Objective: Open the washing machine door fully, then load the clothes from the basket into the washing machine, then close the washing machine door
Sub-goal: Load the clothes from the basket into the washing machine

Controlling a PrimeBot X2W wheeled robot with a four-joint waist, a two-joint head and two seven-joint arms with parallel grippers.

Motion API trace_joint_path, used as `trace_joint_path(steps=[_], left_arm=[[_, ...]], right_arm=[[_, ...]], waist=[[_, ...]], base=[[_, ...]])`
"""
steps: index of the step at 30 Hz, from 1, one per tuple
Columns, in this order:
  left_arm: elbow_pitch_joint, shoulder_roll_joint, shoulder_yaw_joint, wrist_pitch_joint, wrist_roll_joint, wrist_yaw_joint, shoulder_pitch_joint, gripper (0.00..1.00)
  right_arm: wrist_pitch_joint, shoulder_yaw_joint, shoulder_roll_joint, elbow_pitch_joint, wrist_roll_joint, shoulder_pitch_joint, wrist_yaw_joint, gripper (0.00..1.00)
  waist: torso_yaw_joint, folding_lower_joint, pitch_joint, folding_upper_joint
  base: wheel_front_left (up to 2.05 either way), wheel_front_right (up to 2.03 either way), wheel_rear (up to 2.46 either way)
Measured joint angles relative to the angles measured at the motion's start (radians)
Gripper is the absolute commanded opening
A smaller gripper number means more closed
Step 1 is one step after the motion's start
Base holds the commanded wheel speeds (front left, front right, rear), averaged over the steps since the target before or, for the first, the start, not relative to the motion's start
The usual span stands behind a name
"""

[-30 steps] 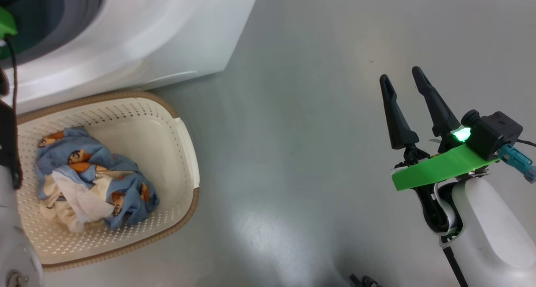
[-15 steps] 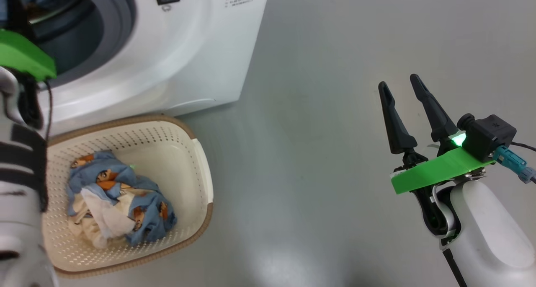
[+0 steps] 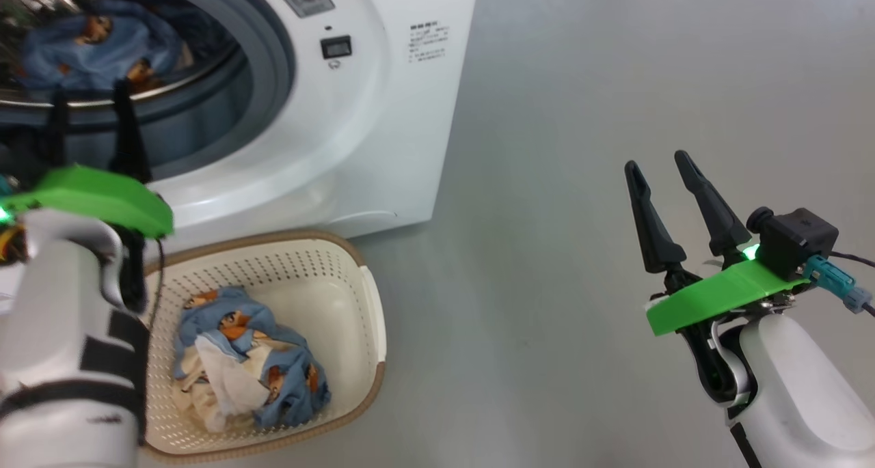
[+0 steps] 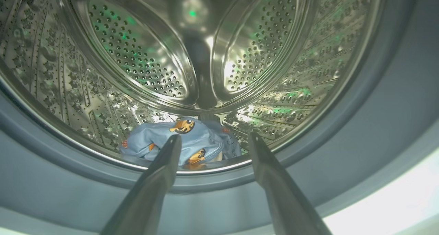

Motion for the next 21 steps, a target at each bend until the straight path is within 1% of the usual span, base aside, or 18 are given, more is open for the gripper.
trace_joint_path(steps=[3, 9, 12, 21], left_arm=[[-0.071, -0.019, -0.013, 0.000, 0.000, 0.000, 0.079, 1.00], [-0.209, -0.023, -0.018, 0.000, -0.002, 0.000, 0.224, 1.00], [-0.273, -0.038, -0.016, 0.000, -0.008, 0.000, 0.298, 1.00], [-0.435, -0.053, -0.017, 0.000, -0.008, 0.000, 0.488, 1.00]], right_arm=[[0.000, -0.003, -0.007, 0.005, 0.010, 0.017, 0.000, 1.00], [0.000, -0.006, -0.012, 0.014, 0.011, 0.044, 0.000, 1.00], [0.000, -0.008, -0.016, 0.017, 0.011, 0.061, 0.000, 1.00], [0.000, -0.011, -0.019, 0.023, 0.011, 0.101, 0.000, 1.00]], waist=[[0.016, 0.0000, -0.036, 0.0000], [0.046, 0.0000, -0.107, 0.0000], [0.061, 0.0000, -0.141, 0.0000], [0.105, 0.0000, -0.230, 0.0000]], base=[[0.00, 0.00, 0.00], [0.00, 0.00, 0.00], [0.00, 0.00, 0.00], [0.00, 0.00, 0.00]])
